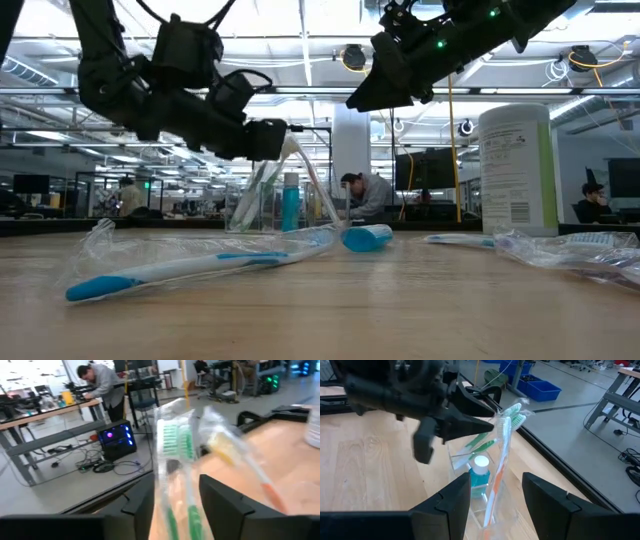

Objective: Pick & Place toothbrushing station
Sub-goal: Put the blue mouthwash into the middle section of the transparent organizer

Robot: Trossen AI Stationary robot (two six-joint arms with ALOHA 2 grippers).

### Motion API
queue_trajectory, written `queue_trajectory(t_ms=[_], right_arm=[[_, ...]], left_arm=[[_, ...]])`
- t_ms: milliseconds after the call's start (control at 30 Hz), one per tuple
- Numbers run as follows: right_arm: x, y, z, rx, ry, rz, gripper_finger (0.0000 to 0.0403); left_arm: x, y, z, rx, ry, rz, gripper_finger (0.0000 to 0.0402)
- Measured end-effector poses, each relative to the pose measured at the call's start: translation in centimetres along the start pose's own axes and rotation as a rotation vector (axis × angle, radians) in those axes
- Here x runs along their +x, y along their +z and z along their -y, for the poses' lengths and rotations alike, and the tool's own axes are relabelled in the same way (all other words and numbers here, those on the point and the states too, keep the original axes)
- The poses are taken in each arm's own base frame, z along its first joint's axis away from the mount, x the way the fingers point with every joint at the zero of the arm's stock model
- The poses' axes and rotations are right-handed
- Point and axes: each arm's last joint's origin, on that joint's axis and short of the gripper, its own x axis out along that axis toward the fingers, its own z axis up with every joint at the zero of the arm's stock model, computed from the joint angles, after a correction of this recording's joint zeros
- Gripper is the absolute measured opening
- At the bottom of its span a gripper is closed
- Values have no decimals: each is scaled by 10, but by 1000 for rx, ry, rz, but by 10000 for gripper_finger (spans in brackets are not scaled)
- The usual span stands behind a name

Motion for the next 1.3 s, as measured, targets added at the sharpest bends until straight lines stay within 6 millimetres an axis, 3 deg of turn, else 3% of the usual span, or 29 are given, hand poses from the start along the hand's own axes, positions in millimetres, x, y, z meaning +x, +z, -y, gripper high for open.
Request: queue_trajectory(t_ms=[167,267,433,600,700,800,1100,1300], right_arm=[[0,-1,0,-5,2,-10,171],[0,-4,-3,3,102,-47,171],[-2,-6,-10,-30,341,-71,171],[-4,-6,-13,-39,422,-79,171],[-6,-9,-19,-175,446,-63,172],[-8,-16,-22,-293,464,-100,180],[-8,-39,-15,-437,479,-314,231],[11,-53,-19,-453,694,-312,233]], left_arm=[[-15,15,-2,-12,-39,-43,201],[-26,26,-5,-30,-64,-60,212],[-42,44,-12,-35,-160,-75,214],[-53,63,-21,-73,-312,-59,214],[-58,73,-25,-100,-377,-39,214],[-62,76,-30,-98,-437,-54,214],[-73,73,-31,-148,-556,-160,214],[-75,67,-30,-105,-572,-209,214]])
